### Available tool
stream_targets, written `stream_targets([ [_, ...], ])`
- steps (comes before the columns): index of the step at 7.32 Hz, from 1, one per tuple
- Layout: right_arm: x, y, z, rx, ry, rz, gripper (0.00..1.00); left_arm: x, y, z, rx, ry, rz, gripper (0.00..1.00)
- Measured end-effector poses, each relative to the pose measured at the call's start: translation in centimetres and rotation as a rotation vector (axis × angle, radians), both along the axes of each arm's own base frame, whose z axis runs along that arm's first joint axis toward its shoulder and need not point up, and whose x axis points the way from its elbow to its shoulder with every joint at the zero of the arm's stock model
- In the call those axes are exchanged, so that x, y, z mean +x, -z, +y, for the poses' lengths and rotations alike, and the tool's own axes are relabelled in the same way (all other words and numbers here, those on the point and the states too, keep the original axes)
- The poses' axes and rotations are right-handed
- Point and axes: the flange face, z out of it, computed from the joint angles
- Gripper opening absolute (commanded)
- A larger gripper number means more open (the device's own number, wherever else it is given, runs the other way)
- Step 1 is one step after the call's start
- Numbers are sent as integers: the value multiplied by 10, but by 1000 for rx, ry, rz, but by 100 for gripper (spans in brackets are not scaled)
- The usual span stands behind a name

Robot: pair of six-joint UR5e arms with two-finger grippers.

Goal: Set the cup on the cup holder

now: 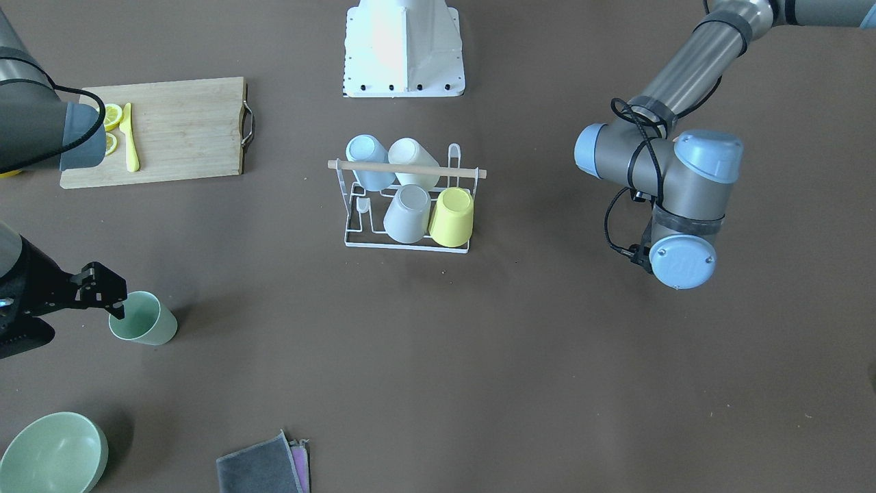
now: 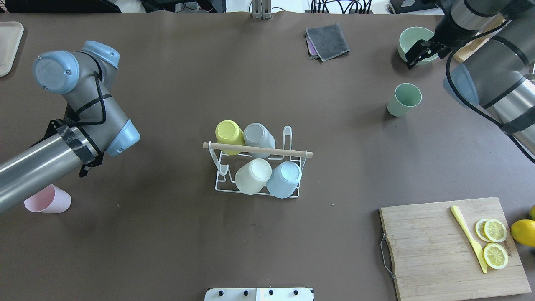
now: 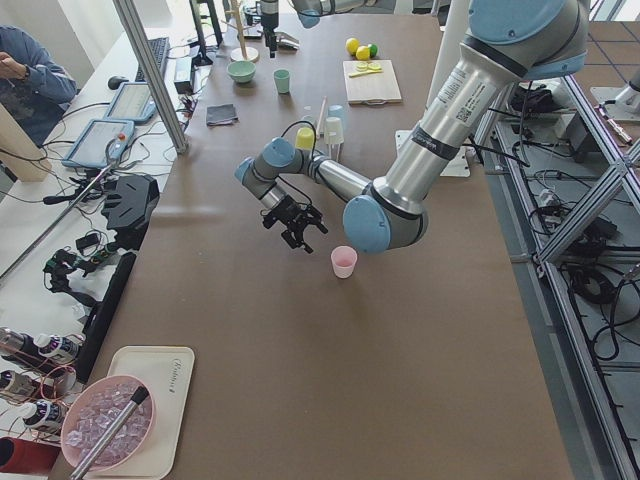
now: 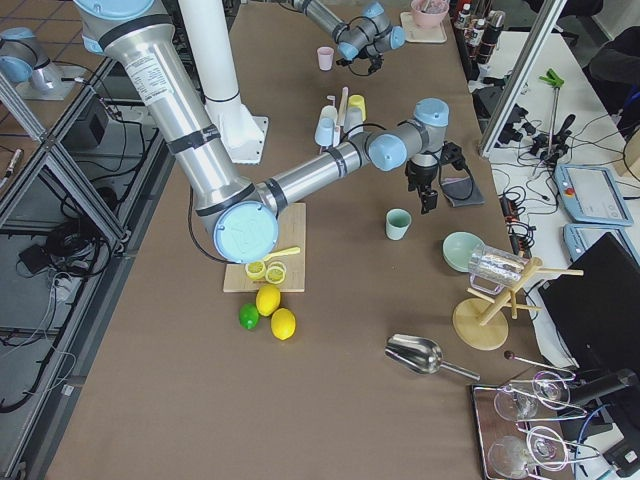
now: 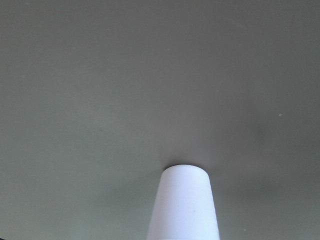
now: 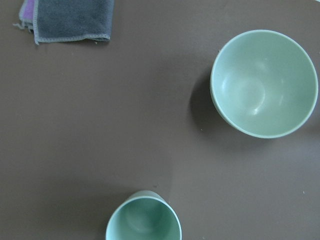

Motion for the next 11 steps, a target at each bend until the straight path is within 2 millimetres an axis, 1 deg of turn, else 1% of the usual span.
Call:
stream_targets([
  [1,-11,-3,-17,-33,18,-14,100,4,-4,5,5,-34,-17,98],
  [3,-39,-13,-56,-112,61,-19,100,0,-15,11,10,-134,-4,98],
  [4,-55,-23,-73,-137,104,-10,100,-2,-22,15,-1,-154,5,98],
  [5,-70,-35,-84,-143,159,8,100,-2,-30,20,-23,-153,16,98],
  [6,-84,-44,-87,-142,216,28,100,-3,-38,25,-47,-145,22,98],
  [7,-99,-46,-86,-148,269,51,100,-5,-45,29,-66,-141,20,97],
  [8,-109,-47,-84,-162,325,78,100,-6,-50,32,-82,-145,18,97],
  [9,-113,-49,-81,-176,385,109,100,-9,-54,36,-102,-159,26,97],
  [11,-116,-42,-85,-210,479,183,100,-14,-62,46,-157,-174,47,97],
])
